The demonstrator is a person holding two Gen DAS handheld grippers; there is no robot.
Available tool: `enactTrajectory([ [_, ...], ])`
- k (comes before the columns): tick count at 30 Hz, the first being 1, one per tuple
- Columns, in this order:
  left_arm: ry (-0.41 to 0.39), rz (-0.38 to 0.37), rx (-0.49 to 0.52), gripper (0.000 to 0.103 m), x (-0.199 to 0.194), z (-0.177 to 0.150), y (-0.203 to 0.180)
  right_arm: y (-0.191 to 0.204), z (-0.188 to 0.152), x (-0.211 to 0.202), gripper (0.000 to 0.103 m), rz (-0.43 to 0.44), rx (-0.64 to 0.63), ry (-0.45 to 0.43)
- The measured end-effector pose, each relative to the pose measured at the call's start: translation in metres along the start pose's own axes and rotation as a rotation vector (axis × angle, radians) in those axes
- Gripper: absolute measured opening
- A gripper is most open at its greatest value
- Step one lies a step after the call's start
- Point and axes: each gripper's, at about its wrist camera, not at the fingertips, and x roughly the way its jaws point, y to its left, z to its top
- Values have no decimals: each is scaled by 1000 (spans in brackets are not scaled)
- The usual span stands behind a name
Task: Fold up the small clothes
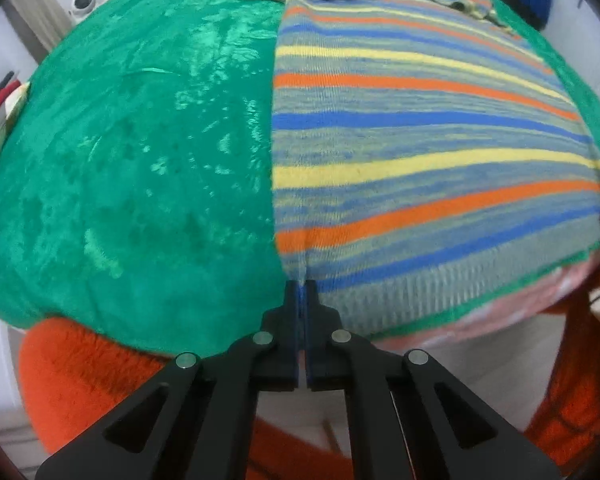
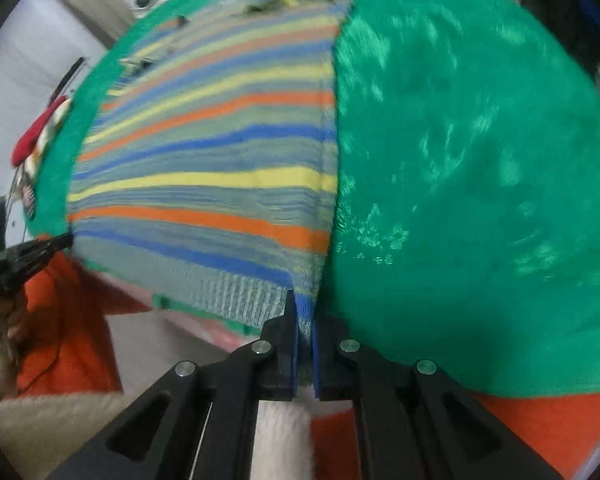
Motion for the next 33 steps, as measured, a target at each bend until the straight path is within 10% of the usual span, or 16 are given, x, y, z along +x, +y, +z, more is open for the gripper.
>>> enactTrajectory([
  [6, -2, 6, -4, 4, 2, 3, -5, -4, 3, 9, 5, 11, 35, 8],
  [9, -4, -7, -20, 31, -27, -12, 1, -7, -2, -5, 29, 33, 17, 21],
  [11, -90, -1, -43, 69, -57, -11, 10, -7, 1, -33, 43, -43, -46, -23],
  [14, -296, 43, -120, 94, -95, 11, 27, 0, 36, -86, 56, -224, -199, -187],
  [20, -507, 143, -287, 98, -54, 61, 57, 70, 147, -65, 65, -233, -531, -359],
  [26, -381, 240, -319, 98, -3, 40, 83, 129, 231, 60, 63, -324, -732, -312],
  [27, -361, 227, -324, 98, 0, 42, 86, 128, 245, 78, 54, -353, -720, -313],
  [29, -388, 211, -361, 98, -1, 38, 93, 116, 265, 87, 3, -365, -635, -292],
  [33, -369, 154, -428, 98, 8, 42, 105, 45, 292, 17, 4, -356, -316, -438],
])
